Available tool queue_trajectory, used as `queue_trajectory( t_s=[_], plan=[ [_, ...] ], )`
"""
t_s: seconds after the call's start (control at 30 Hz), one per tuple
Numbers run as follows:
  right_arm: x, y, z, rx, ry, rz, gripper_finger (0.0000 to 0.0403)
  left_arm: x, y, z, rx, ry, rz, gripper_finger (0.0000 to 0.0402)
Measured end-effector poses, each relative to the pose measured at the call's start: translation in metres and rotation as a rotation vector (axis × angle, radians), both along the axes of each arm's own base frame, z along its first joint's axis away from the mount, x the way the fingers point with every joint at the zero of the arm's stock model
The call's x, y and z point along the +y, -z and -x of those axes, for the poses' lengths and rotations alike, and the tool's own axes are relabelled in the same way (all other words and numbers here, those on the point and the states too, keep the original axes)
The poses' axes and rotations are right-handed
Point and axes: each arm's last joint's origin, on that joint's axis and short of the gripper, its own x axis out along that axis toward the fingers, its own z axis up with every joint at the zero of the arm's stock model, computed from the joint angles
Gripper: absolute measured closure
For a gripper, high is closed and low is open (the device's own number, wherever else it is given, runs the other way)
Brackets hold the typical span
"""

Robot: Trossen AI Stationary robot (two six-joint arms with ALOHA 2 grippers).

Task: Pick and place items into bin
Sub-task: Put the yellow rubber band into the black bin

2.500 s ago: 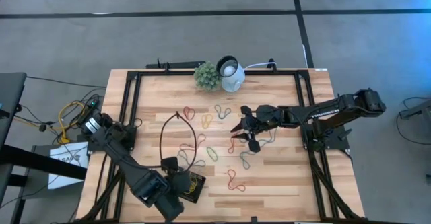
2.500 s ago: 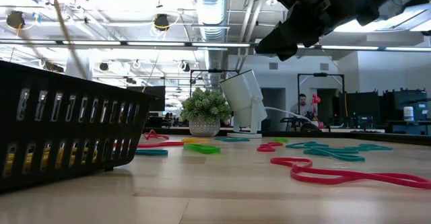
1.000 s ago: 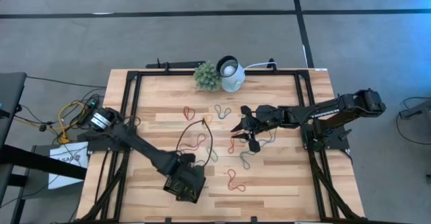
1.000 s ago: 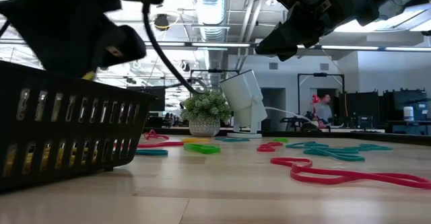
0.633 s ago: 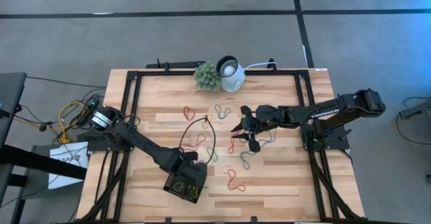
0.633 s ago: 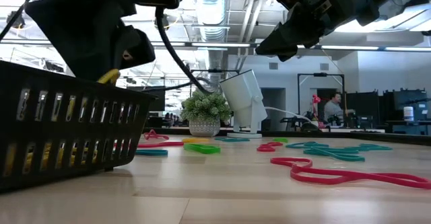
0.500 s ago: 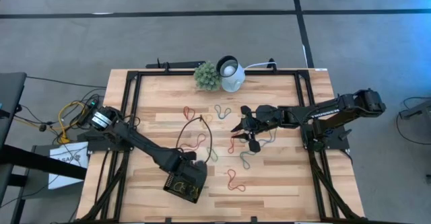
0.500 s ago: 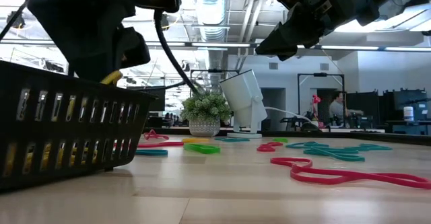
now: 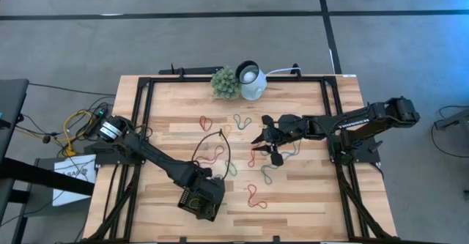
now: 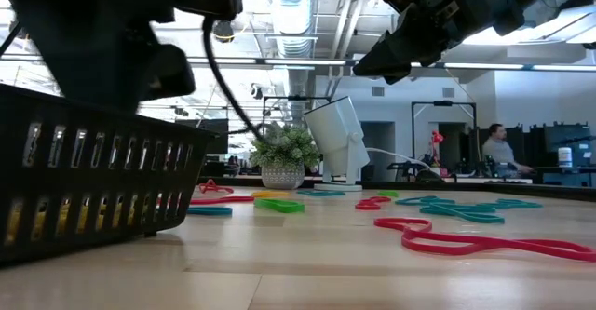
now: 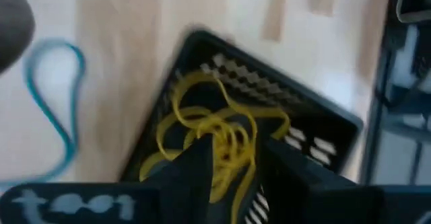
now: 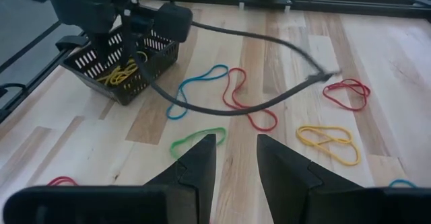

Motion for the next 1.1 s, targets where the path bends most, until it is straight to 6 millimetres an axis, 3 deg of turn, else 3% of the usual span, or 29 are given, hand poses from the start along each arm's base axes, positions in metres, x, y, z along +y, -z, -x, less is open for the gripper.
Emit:
queue_trajectory(
  t_s=[0.17,0.5,0.73,1.1],
  plan=[
    [-0.003,0.011,-0.008,0.003,0.001,0.015,0.0300,0.004,-0.015,0.008,0.143,0.000,-0.080,0.0310],
    [-0.031,0.055,-0.038,0.062,0.044,0.009,0.0300,0.021,-0.079,0.019,0.198,-0.001,-0.507,0.0324],
    [-0.049,0.054,-0.074,0.041,0.073,0.016,0.0300,0.032,-0.111,0.024,0.155,-0.017,-0.763,0.0319],
    [-0.072,0.085,-0.103,0.040,0.073,-0.012,0.0300,0.039,-0.133,0.035,0.062,-0.031,-0.791,0.0319]
  ],
)
